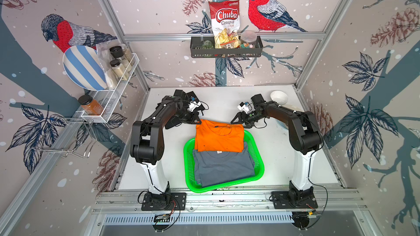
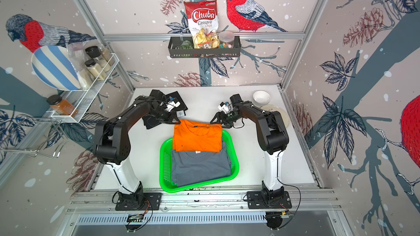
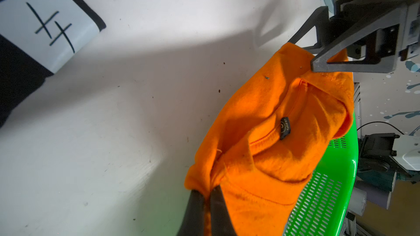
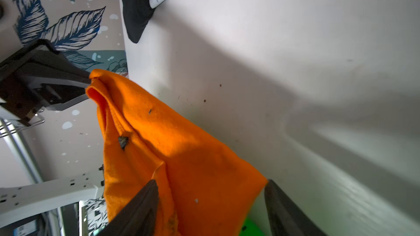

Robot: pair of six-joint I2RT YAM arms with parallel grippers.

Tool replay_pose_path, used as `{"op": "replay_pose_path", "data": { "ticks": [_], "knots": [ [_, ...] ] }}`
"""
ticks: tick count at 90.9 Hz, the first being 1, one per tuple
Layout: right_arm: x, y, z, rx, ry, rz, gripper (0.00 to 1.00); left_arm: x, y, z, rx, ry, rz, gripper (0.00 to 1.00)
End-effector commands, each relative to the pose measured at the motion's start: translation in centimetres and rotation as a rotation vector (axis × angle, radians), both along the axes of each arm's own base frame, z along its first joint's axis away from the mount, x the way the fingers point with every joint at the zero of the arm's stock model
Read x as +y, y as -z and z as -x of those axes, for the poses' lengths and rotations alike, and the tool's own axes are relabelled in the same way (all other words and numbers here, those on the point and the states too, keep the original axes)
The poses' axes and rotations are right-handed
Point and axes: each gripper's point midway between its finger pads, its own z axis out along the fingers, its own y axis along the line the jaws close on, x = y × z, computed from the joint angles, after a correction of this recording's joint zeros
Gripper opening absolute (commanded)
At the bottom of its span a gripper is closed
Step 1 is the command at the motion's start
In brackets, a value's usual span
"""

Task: Put the folded t-shirts into the basket
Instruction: Adjust the T-shirt in the bin.

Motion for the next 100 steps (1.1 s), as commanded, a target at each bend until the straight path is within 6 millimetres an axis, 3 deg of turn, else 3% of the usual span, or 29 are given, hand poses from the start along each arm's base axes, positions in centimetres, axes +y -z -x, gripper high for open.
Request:
{"op": "replay_pose_path", "data": {
  "ticks": [1,17,48,58,73,100],
  "knots": [
    [1.1,-2.3,1.1,0.059,-0.039,-0.151,0.74,0.0,0.0,-0.1,-0.008,0.007,0.015,0.0],
    [0.6,-3.7,0.9,0.067,0.005,-0.238,0.74,0.3,0.4,-0.2,0.0,0.0,0.017,0.0],
    [0.7,-4.4,0.2,0.079,0.044,-0.299,0.7,0.5,0.8,-0.3,0.013,-0.008,0.026,0.0],
    [1.0,-4.8,0.3,0.073,0.034,-0.306,0.6,0.5,0.7,-0.3,0.013,-0.007,0.025,0.0],
    [1.0,-5.8,-0.2,0.05,0.045,-0.312,0.29,0.4,0.5,-0.2,0.011,-0.003,0.029,0.0],
    [1.1,-8.2,-0.1,-0.017,0.035,-0.332,0.0,0.0,-1.9,0.5,0.019,-0.008,0.117,0.0]
  ]
}}
